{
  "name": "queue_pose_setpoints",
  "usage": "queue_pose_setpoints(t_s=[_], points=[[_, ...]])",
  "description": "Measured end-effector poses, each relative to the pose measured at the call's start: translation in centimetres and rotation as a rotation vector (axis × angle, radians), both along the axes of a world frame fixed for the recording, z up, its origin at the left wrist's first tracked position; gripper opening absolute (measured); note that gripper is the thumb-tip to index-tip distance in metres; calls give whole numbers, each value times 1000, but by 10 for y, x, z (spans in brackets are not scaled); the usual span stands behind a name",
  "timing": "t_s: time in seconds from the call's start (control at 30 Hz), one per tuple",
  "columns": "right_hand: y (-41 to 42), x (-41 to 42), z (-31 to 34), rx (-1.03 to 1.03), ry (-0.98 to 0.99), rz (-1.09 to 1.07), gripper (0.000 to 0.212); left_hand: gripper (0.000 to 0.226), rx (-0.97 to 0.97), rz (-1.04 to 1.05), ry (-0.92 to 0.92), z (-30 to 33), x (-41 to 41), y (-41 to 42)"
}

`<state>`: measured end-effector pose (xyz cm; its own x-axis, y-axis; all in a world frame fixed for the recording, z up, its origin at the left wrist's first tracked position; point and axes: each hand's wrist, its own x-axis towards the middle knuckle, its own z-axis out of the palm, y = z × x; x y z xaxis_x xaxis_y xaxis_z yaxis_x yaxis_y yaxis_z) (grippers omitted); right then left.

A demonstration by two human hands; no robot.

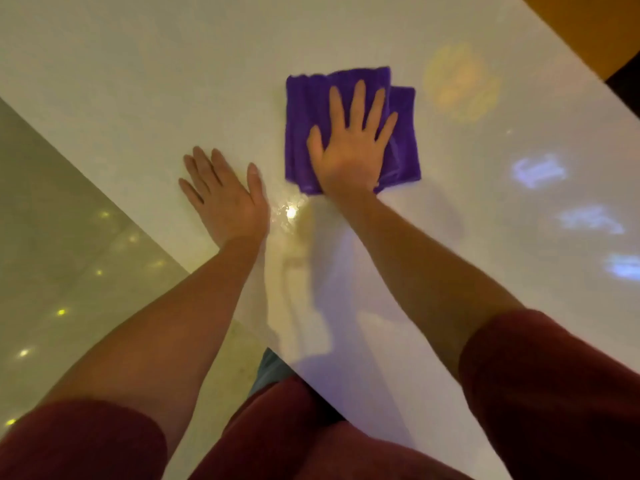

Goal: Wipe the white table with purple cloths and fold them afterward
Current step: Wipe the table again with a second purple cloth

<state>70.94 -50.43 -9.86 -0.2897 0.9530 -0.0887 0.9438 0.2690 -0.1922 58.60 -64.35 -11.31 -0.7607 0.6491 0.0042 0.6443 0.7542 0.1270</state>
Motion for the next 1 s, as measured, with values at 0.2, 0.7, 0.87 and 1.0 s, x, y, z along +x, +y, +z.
queue_pose_setpoints(t_s=[0.2, 0.7, 0.87, 1.0], points=[[-170, 77, -5, -37, 58, 267, 67, 80, 75, 28, -79, 2, -10, -2], [-208, 415, 6, -34, -80, -359, 71, 64, -28, -794, -81, 28, 219, 29], [-112, 431, 6, -68, -74, -529, 75, 69, -78, -586, -101, 11, 274, 41], [-37, 421, 7, -44, -41, -597, 71, 69, -50, -568, -51, 0, 277, 44]])
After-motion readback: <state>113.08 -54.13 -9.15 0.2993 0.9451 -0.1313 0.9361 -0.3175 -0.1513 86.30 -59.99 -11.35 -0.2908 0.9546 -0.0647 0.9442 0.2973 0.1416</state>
